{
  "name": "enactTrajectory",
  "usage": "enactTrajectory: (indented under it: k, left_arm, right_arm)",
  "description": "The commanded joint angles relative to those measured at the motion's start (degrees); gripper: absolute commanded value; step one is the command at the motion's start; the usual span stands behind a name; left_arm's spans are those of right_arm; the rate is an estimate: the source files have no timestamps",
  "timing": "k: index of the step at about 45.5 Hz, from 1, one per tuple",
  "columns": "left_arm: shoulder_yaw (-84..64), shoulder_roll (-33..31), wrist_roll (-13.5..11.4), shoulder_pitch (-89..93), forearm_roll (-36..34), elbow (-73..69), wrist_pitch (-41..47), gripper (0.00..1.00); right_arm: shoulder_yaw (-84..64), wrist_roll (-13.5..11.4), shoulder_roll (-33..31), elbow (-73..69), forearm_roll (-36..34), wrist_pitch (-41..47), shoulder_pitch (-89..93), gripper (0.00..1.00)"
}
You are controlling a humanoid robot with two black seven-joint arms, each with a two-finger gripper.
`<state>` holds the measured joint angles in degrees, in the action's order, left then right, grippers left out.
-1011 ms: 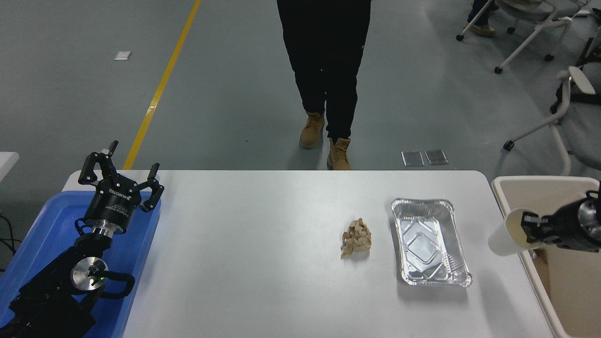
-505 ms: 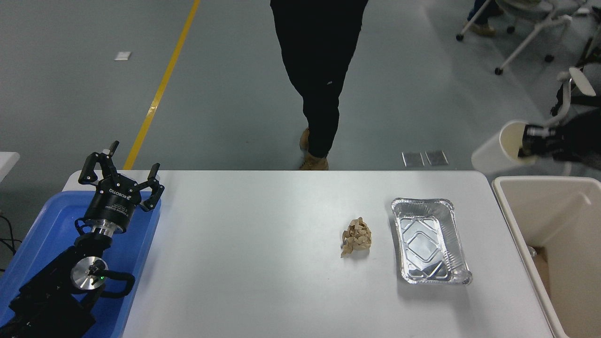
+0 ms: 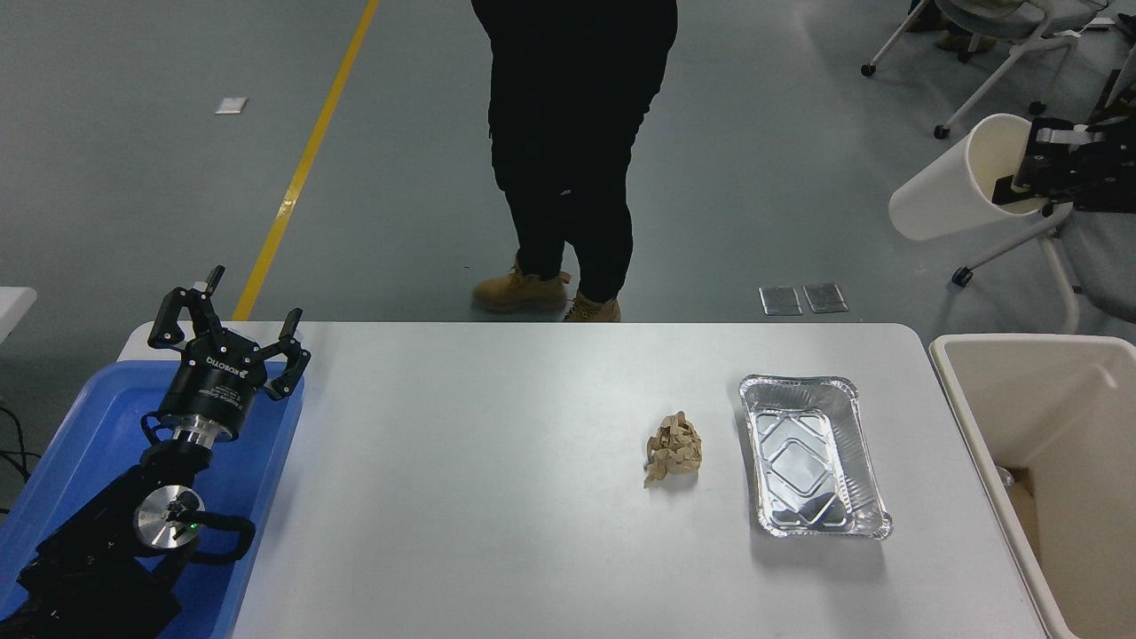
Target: Pick up paper cup place in dustbin
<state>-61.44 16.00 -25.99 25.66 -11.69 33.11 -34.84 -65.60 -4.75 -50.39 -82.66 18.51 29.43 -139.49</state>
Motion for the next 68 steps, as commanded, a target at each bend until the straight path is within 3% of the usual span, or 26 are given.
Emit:
enactTrajectory:
  k: [1,11,23,32,39,49,68]
  left_arm:
    - [0.0,0.0,0.0,0.0,0.0,0.0,-0.1,0.98]
    - [0.0,0.0,0.0,0.0,0.0,0.0,-0.1,0.98]
    - [0.0,0.0,0.0,0.0,0.0,0.0,-0.1,0.98]
    - [0.0,0.0,0.0,0.0,0.0,0.0,0.0,0.98]
    - [0.0,0.0,0.0,0.0,0.0,0.0,-0.1,0.98]
    - [0.0,0.0,0.0,0.0,0.0,0.0,-0.1,0.98]
    - [0.0,0.0,0.0,0.0,0.0,0.0,-0.1,0.98]
  right_arm:
    - [0.4,-0.3,0.0,4.7,-0.1,-0.9,2.3,0.0]
    - [5.5,-0.4,0.0,26.5,-0.4,-3.8,18.2,0.0]
    - [24.9,-0.4,4.4,61.3,-0.5,-3.9,51.9,0.0]
    - [27.7,-0.7,10.7,79.0,-8.7,-6.0,68.6,0.0]
    - [27.9,-1.2,13.5,82.7,-14.5,-10.8,77.1,0.0]
    - [33.9,-4.3,16.0,83.4,-17.7,-20.5,87.4,0.0]
    - [43.2,-4.3,25.7,86.1,-18.0,-27.2,102.0,0.0]
